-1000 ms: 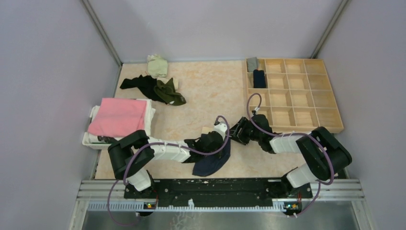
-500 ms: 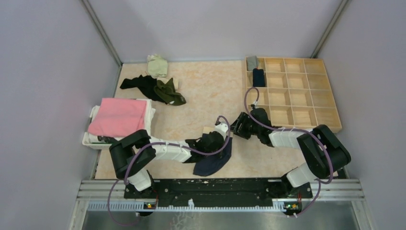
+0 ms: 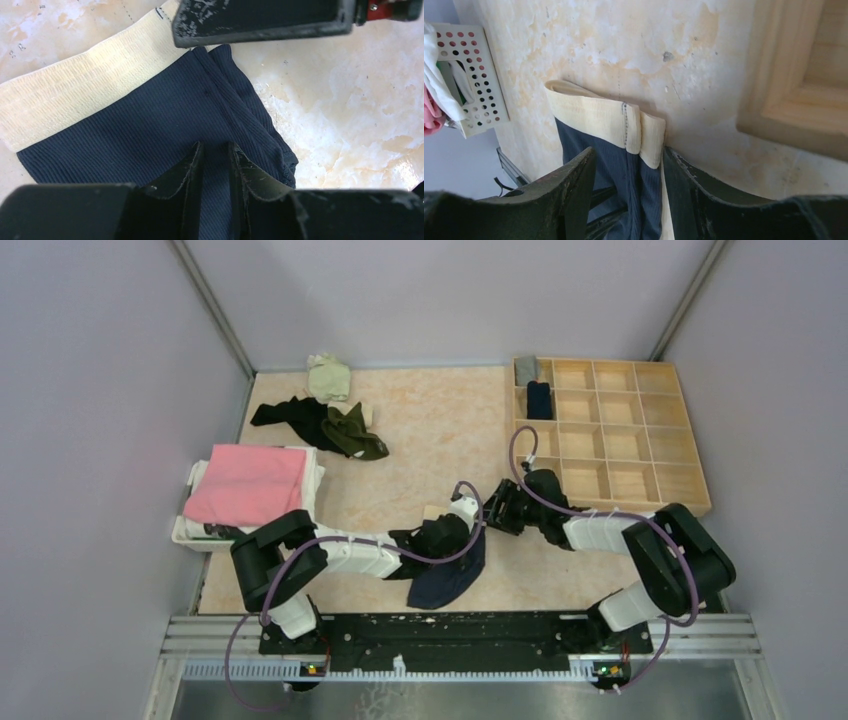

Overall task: Roll the underwear
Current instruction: Fold the underwear at the center of the board.

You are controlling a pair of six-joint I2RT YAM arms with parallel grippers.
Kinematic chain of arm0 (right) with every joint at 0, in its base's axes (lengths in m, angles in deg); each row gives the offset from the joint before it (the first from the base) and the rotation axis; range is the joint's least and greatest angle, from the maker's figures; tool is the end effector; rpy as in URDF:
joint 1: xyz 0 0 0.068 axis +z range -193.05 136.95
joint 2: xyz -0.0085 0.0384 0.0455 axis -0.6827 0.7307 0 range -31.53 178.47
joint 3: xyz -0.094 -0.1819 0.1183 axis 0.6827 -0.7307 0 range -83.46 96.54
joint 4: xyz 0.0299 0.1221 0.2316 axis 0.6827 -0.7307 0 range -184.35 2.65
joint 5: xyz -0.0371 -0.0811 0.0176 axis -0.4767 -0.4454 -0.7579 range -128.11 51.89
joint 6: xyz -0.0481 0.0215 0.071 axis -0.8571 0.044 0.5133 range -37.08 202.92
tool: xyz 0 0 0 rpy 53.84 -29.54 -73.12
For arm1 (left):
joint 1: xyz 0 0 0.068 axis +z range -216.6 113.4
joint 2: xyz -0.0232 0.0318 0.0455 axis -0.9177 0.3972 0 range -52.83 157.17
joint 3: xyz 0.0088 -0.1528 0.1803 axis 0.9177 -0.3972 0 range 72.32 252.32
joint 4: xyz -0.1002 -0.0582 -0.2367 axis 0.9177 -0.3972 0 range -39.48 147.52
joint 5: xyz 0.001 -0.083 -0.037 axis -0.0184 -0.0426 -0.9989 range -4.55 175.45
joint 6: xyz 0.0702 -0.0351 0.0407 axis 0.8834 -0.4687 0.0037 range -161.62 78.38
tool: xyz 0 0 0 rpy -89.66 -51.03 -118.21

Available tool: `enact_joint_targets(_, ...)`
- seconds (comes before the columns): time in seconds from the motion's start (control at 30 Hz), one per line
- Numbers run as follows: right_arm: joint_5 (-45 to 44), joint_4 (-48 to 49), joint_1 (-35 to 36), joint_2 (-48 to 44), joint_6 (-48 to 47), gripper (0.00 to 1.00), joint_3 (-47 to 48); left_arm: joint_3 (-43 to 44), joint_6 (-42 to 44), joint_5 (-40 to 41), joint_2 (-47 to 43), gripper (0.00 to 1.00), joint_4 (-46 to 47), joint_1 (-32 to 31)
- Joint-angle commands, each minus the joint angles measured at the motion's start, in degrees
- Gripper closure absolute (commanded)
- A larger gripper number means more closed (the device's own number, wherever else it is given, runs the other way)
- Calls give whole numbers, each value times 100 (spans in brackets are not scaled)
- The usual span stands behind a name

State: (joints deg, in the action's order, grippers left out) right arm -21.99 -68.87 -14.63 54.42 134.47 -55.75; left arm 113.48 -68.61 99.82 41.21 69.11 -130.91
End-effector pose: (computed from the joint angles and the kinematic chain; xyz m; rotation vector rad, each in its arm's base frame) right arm 0.2535 0.1621 0.0650 0.3320 2.4360 1.0054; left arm 0.1675 -0.3031 0.0793 0.6174 2.2419 -0.5472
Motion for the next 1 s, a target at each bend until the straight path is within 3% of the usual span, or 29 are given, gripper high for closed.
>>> enact_joint_targets(0.0,-526,-1369,82,-148,-257,47,-354,75,31,-129,169,70,-125,-68)
enact_joint_targets(0.53,73,-745,84,522,-484,47,-8,82,132,-189,185,72,-104,-177)
enact_joint_targets(0.7,217,-758,77,555,-775,53,25,24,149,-187,152,72,-54,-187)
enact_joint_targets(0.97,781,-728,74,743,-1250,52,133,14,167,-272,210,73,14,-220)
